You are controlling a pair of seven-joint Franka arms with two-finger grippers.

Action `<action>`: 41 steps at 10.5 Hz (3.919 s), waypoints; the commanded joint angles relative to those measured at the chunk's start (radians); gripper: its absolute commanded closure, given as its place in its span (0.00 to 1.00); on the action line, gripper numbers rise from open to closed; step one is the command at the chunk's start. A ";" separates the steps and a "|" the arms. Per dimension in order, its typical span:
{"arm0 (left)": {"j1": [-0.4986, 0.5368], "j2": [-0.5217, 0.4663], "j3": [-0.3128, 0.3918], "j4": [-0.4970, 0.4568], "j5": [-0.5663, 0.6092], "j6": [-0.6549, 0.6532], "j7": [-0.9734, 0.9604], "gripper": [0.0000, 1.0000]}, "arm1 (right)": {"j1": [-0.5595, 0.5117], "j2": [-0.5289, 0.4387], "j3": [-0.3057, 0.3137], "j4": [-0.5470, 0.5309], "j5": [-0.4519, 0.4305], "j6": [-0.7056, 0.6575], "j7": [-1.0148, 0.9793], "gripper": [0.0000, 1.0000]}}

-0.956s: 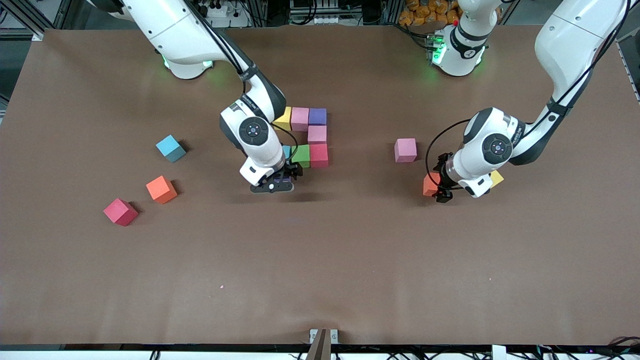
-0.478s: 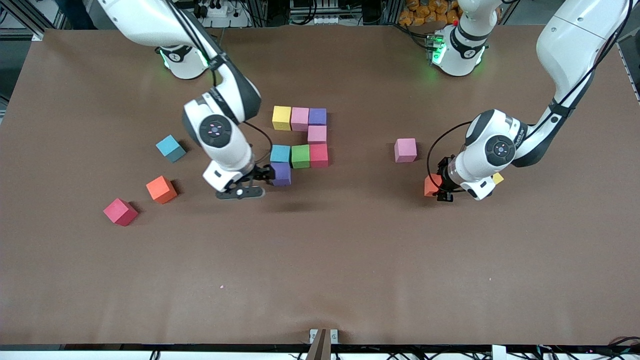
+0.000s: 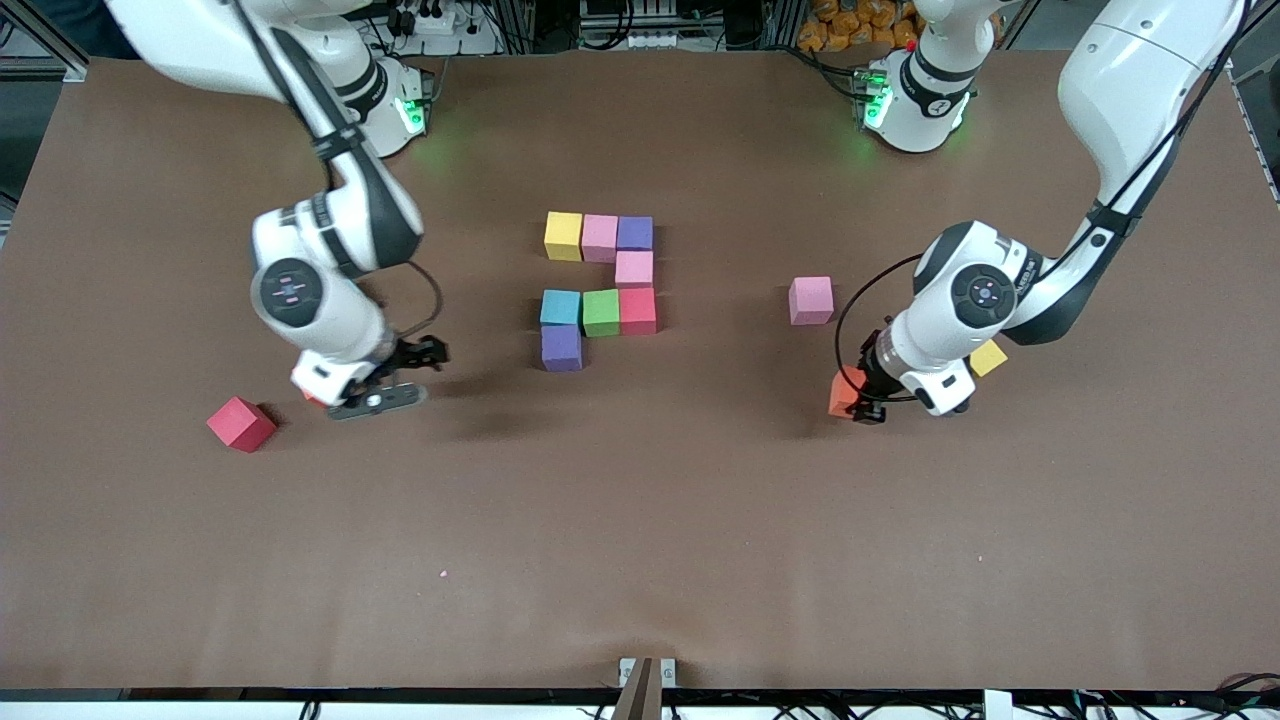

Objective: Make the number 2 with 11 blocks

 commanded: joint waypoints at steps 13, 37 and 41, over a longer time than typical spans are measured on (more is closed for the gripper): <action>-0.699 0.367 0.224 0.670 0.130 -0.167 0.499 0.77 | -0.254 0.035 -0.016 -0.239 0.004 0.396 -0.571 0.00; -0.461 0.306 0.248 0.661 -0.059 -0.342 -0.139 0.74 | 0.329 0.366 0.035 0.384 0.077 0.172 0.489 0.76; -0.461 0.311 0.247 0.661 -0.063 -0.342 -0.138 0.71 | 0.332 0.348 0.033 0.339 0.072 0.169 0.489 0.76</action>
